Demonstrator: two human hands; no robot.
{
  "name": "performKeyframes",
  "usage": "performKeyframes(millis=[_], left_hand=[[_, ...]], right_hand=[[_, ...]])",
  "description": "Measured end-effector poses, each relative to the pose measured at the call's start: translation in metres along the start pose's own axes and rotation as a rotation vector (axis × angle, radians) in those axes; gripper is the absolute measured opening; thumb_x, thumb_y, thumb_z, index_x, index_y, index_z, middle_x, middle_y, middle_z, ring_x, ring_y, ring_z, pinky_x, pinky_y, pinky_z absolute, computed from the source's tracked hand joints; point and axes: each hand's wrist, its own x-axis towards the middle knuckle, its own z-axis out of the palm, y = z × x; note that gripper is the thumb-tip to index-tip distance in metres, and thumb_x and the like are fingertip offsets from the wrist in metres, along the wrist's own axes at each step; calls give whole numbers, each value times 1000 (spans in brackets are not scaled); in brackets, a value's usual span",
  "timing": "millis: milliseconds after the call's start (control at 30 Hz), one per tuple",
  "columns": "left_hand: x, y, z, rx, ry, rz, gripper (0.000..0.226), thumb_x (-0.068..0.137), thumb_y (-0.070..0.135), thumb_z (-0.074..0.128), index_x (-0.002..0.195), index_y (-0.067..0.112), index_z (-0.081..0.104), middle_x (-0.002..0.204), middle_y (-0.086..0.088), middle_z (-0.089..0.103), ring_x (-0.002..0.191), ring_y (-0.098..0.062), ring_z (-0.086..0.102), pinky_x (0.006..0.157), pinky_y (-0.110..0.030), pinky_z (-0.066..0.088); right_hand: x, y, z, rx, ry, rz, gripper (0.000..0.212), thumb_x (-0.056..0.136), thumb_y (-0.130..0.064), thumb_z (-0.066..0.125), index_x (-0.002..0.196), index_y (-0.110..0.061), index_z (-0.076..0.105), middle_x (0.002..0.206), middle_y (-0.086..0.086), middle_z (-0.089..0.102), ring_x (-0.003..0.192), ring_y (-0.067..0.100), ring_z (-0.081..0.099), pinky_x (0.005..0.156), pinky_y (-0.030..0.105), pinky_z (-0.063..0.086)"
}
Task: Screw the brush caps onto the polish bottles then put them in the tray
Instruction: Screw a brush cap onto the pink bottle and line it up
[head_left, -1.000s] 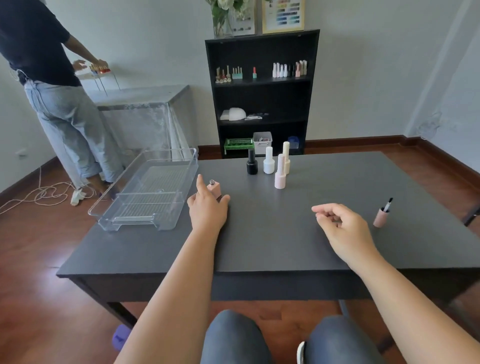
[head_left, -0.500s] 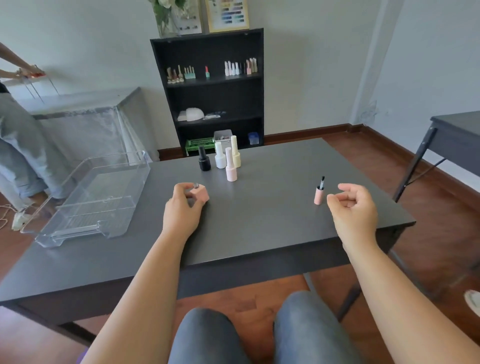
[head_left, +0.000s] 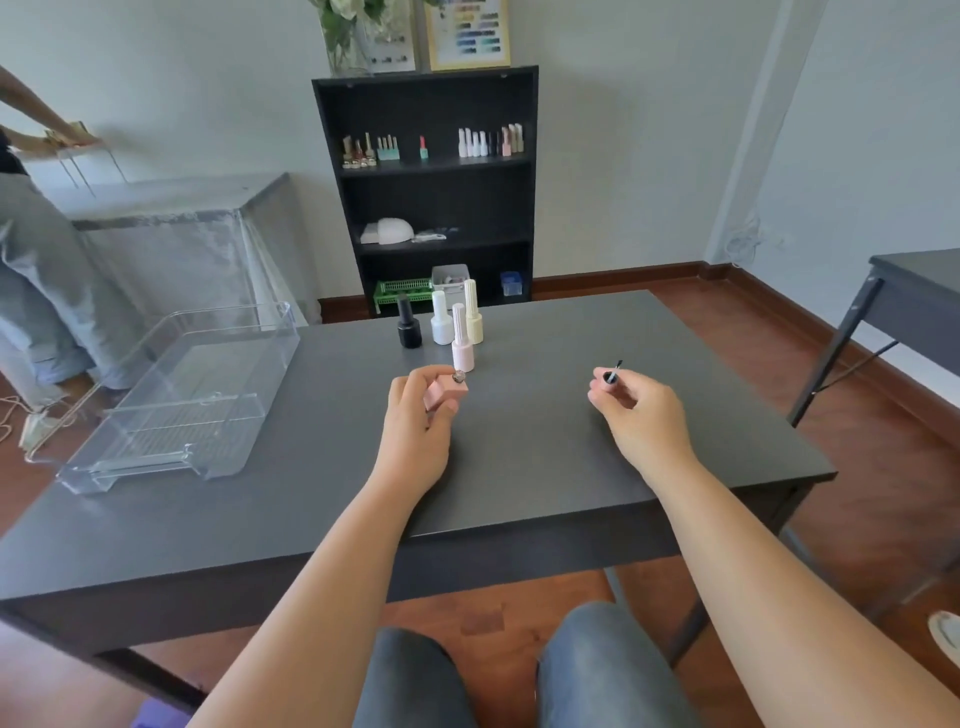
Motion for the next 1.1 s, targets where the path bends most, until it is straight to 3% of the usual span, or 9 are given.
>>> performKeyframes(millis=[100, 200, 300, 400, 533, 700, 967, 1100], left_hand=[[6, -1, -6, 26, -9, 6, 41, 96, 13, 53, 100, 53, 50, 109, 11, 43, 93, 14, 48, 73, 0, 35], [12, -6, -12, 20, -19, -28, 28, 96, 21, 57, 112, 43, 57, 108, 11, 46, 90, 14, 50, 71, -3, 39], [14, -14, -14, 12, 21, -55, 23, 93, 26, 61, 114, 35, 61, 108, 12, 52, 91, 2, 55, 76, -9, 39], [12, -17, -14, 13, 56, -64, 22, 91, 24, 65, 107, 37, 61, 104, 19, 52, 90, 2, 57, 73, -8, 41], [10, -18, -11, 49, 47, 3, 24, 88, 15, 67, 107, 31, 65, 101, 20, 52, 89, 11, 53, 73, 0, 40], [9, -20, -11, 77, 65, 38, 26, 89, 10, 65, 110, 24, 65, 103, 12, 51, 91, 14, 50, 77, 0, 40], [8, -19, -10, 106, 48, 40, 28, 89, 8, 64, 112, 24, 65, 103, 10, 49, 94, 16, 48, 78, 3, 37], [7, -17, -10, 113, 23, 47, 29, 89, 10, 64, 112, 27, 64, 104, 12, 49, 95, 7, 51, 80, -2, 41]], right_hand=[[4, -13, 22, 101, -149, -28, 36, 95, -33, 56, 130, -27, 58, 109, -21, 63, 95, -11, 58, 71, 1, 39], [10, -23, 45, 187, -250, -45, 43, 96, -39, 52, 137, -25, 51, 125, -12, 62, 111, -1, 58, 87, 10, 39], [17, -29, 61, 304, -289, -25, 37, 90, -33, 65, 126, -25, 62, 125, -13, 64, 115, -1, 57, 97, 18, 41], [21, -30, 68, 394, -282, -4, 26, 82, -24, 74, 107, -32, 72, 108, -16, 72, 105, -2, 63, 89, 15, 45], [17, -30, 67, 420, -270, -75, 28, 78, -19, 78, 92, -42, 75, 98, -17, 75, 94, 1, 67, 78, 8, 47], [8, -27, 65, 320, -306, -164, 32, 76, -19, 79, 93, -45, 74, 95, -18, 75, 89, 5, 66, 79, 10, 48], [4, -30, 66, 260, -323, -187, 29, 77, -9, 78, 93, -33, 74, 97, -14, 75, 92, 22, 66, 81, 15, 48], [3, -32, 65, 225, -332, -197, 29, 78, -9, 77, 94, -34, 74, 100, -7, 74, 93, 19, 67, 86, 22, 50]])
